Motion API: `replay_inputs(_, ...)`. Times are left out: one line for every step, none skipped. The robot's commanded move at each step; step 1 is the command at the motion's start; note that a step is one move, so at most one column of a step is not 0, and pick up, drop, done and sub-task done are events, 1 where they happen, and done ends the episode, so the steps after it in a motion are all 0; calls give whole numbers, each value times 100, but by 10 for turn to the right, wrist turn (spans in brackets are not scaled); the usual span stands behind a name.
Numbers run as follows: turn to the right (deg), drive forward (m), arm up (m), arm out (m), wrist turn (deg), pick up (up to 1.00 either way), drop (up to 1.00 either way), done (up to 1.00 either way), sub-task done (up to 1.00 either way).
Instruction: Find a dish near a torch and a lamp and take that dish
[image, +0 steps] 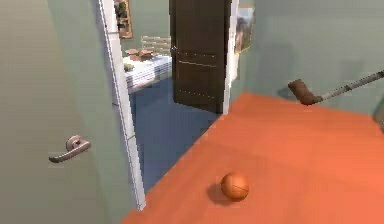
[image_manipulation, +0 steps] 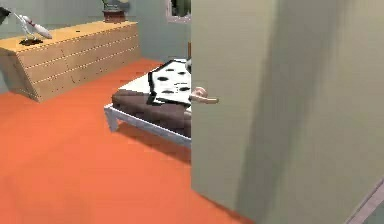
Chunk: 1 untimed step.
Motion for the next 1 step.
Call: replay_inputs(-450,0,0,0,0,0,0,0,0)
